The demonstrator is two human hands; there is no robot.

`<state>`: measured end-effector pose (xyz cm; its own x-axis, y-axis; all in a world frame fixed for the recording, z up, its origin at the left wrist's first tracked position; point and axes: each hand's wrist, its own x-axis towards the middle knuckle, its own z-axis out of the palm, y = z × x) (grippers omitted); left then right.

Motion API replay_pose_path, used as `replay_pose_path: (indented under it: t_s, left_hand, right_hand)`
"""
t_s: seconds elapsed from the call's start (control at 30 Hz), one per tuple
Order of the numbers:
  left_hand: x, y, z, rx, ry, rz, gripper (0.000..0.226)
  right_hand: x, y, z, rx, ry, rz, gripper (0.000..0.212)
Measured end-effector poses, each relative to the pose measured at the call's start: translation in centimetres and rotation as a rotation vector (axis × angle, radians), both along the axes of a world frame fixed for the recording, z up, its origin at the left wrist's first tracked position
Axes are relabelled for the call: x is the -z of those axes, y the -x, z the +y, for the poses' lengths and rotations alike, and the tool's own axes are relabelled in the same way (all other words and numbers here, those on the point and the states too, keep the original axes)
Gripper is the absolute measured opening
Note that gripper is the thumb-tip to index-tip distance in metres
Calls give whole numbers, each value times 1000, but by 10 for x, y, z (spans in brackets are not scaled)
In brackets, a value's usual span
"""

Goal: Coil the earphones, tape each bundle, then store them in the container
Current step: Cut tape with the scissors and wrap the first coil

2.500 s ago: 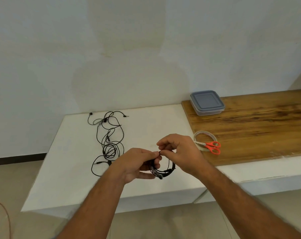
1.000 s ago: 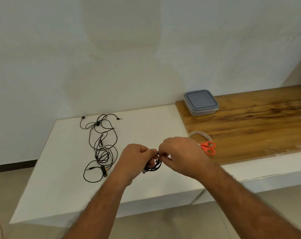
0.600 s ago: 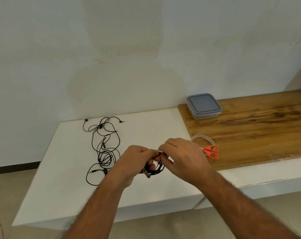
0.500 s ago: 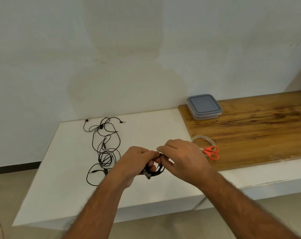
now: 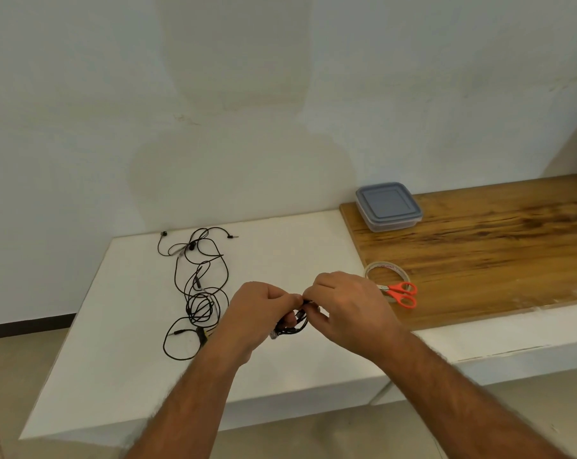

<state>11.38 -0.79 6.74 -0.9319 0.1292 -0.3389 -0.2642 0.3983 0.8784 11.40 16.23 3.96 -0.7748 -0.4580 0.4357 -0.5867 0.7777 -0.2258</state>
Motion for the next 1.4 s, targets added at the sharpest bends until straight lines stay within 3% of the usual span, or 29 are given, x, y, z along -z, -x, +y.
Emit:
replay_pose_path:
  t_s: [0.13,0.3,0.57,0.7,1.0,1.23,1.4]
  left_hand:
    - [2,-1,1,16,77,49,33]
    - [5,0,-3,41,31,-31,23]
    - [7,0,-6,90,13,-93,35]
    - [7,0,-2,73,-12,-104,22]
    - [6,-3,2,158,2,-108,21]
    - [2,-6,3,242,35,-62,22]
    - [2,-7,2,262,29,-12,21]
  right_hand:
    - [1,0,0,-19,-18,-75,22]
    - [-7,0,5,-89,-21,-239,16]
    - [-20,1,18,-24,173,-364,16]
    - [-22,-1,22,54,329,-529,14]
    - [-21,1,27,77,457,-713,10]
    - [-9,5,20,83,723,-981,8]
    - [-7,5,16,79,737,-1024,10]
